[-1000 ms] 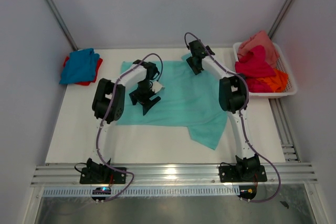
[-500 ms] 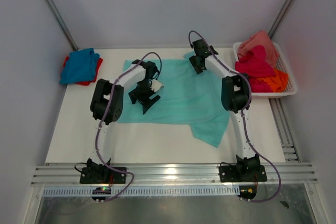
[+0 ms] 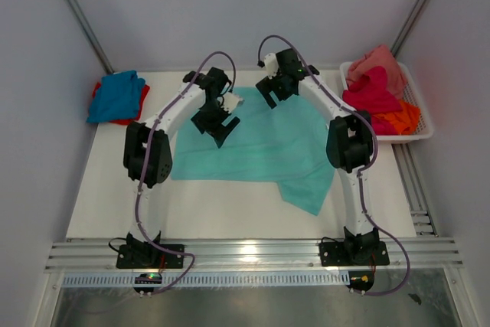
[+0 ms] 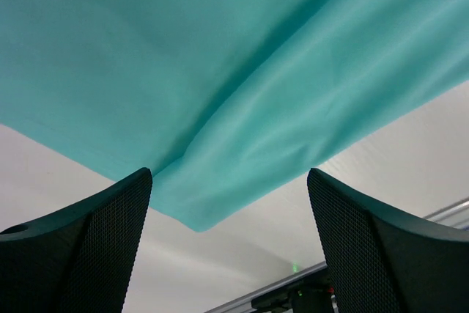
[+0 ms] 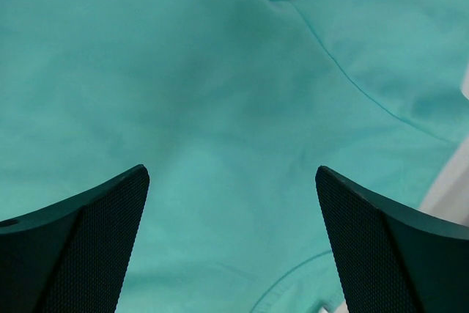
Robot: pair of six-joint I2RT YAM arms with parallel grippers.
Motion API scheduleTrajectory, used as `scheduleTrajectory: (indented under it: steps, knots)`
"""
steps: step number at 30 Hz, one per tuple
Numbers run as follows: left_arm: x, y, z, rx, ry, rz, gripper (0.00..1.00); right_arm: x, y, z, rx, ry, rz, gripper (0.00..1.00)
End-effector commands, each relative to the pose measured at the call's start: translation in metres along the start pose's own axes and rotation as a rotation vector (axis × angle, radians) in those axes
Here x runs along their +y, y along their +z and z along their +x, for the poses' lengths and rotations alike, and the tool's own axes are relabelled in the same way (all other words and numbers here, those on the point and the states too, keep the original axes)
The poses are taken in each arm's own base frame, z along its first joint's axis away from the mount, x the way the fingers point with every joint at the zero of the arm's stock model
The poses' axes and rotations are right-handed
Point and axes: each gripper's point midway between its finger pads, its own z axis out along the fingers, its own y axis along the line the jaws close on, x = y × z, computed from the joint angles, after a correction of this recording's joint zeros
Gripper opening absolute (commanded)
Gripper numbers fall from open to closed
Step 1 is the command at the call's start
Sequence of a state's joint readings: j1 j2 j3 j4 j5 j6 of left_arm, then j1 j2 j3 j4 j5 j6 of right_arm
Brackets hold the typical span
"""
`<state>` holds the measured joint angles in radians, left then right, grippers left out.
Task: Fold and stack the t-shirts
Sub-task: Flatten the tshirt out
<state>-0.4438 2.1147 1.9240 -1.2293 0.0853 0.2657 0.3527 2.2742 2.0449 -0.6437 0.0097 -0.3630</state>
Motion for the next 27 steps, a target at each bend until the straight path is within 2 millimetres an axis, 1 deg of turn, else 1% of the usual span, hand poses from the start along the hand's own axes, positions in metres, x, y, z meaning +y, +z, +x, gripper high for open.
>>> scheduleTrajectory:
  steps: [1,2,3,4,5,7,11,15,16,18,22,27]
  knots:
    - [-0.03,-0.026,-0.002,-0.062,0.064,0.144,0.89,0.047,-0.008,-0.03,-0.086,-0.065,-0.228,0.99]
    - [-0.041,-0.029,0.001,-0.059,0.087,0.208,0.89,0.054,-0.004,-0.029,-0.08,-0.078,-0.256,0.99]
    - [-0.046,-0.03,0.002,-0.059,0.097,0.238,0.89,0.06,0.004,-0.025,-0.07,-0.085,-0.267,0.99]
    - [-0.051,-0.029,0.003,-0.057,0.1,0.265,0.89,0.063,0.009,-0.023,-0.063,-0.091,-0.271,0.99]
    - [-0.058,-0.029,0.003,-0.062,0.116,0.311,0.89,0.062,0.014,-0.022,-0.056,-0.098,-0.256,0.99]
    - [-0.062,-0.026,0.009,-0.037,0.126,0.339,0.89,0.067,0.025,-0.015,-0.034,-0.105,-0.251,0.99]
    - [-0.062,-0.017,0.016,0.001,0.158,0.347,0.89,0.066,0.038,-0.008,-0.003,-0.103,-0.214,0.99]
    - [-0.068,-0.015,0.029,0.058,0.21,0.404,0.88,0.061,0.04,-0.009,0.016,-0.072,-0.165,0.99]
    - [-0.071,-0.019,0.037,0.088,0.21,0.428,0.88,0.061,0.039,-0.009,0.019,-0.066,-0.166,0.99]
    - [-0.075,-0.018,0.04,0.104,0.22,0.457,0.88,0.062,0.036,-0.007,0.027,-0.058,-0.17,0.99]
    - [-0.082,-0.017,0.043,0.117,0.205,0.508,0.88,0.058,0.038,-0.005,0.036,-0.037,-0.145,0.99]
    - [-0.082,-0.011,0.05,0.135,0.211,0.49,0.85,0.057,0.039,0.002,0.063,-0.02,-0.125,0.99]
